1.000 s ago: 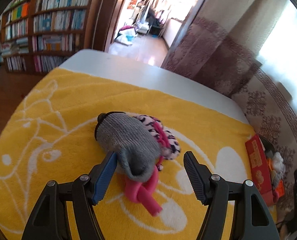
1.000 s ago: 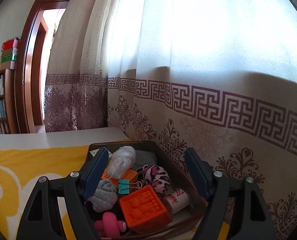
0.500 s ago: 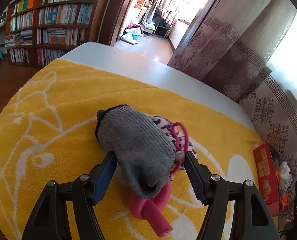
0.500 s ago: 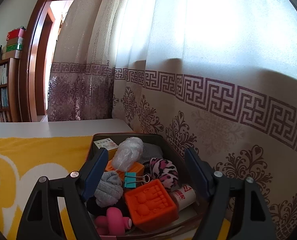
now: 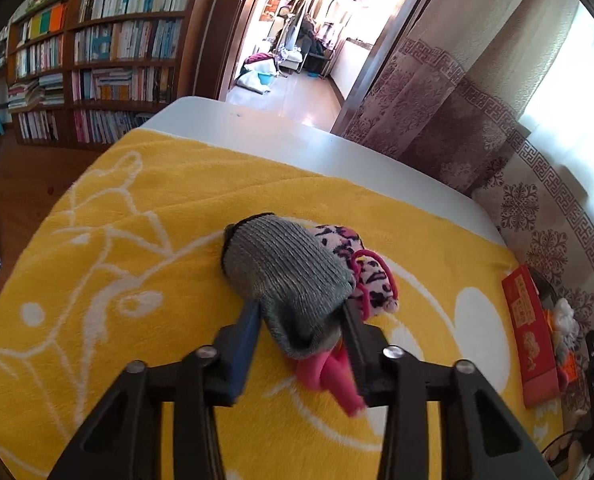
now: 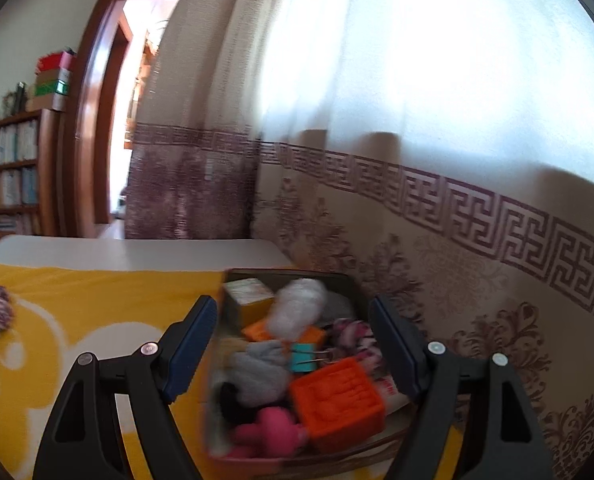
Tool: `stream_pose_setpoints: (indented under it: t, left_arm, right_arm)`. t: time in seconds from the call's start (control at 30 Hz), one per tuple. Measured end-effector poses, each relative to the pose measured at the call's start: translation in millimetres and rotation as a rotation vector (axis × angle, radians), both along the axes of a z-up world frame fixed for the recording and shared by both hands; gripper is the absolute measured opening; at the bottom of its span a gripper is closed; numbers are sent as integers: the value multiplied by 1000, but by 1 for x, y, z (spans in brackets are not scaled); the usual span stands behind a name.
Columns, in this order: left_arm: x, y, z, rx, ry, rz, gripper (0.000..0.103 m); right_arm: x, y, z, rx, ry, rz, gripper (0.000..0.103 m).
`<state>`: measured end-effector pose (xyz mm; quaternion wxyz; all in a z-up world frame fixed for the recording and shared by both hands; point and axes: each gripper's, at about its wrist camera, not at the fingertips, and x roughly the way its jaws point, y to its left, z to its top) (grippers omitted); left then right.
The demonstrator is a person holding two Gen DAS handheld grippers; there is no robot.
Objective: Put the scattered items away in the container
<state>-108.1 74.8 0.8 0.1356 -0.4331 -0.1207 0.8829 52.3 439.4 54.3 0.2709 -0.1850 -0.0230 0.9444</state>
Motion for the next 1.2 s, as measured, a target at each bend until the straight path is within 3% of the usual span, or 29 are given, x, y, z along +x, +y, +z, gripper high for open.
stream_pose_setpoints:
  t: [0.17, 0.3, 0.43, 0.5, 0.57, 0.93, 1.0, 1.07, 1.1, 1.2]
  left_arm:
    - [7, -20, -4, 42, -19, 18, 42]
    - [5, -28, -2, 90, -45, 40, 53]
    - [8, -32, 3, 108, -28, 57, 53]
    - [9, -35, 3, 116, -29, 67, 56]
    - [10, -38, 1, 122, -31, 82, 65]
    - [6, -62, -11, 149, -44, 157, 65]
    - [5, -62, -14, 147, -51, 157, 65]
    - [4, -62, -16, 147, -59, 155, 65]
    - [3, -63, -17, 147, -62, 155, 65]
    - [3, -65, -20, 152, -65, 157, 70]
  right_arm:
    - [-23, -39, 3, -202, -98, 263, 82]
    - [-52, -74, -4, -387, -224, 472, 82]
    - [-81, -109, -15, -488, -328, 591, 82]
    - [-90, -129, -21, -480, -357, 622, 82]
    - [-104, -148, -25, -458, -386, 652, 82]
    - [-162, -225, -71, -356, -560, 693, 82]
    - [-169, -231, -78, -348, -578, 684, 78]
    - [-173, -233, -85, -338, -594, 678, 59]
    - [-174, -234, -88, -316, -598, 666, 55]
    - [-167, -231, -87, -279, -583, 666, 55]
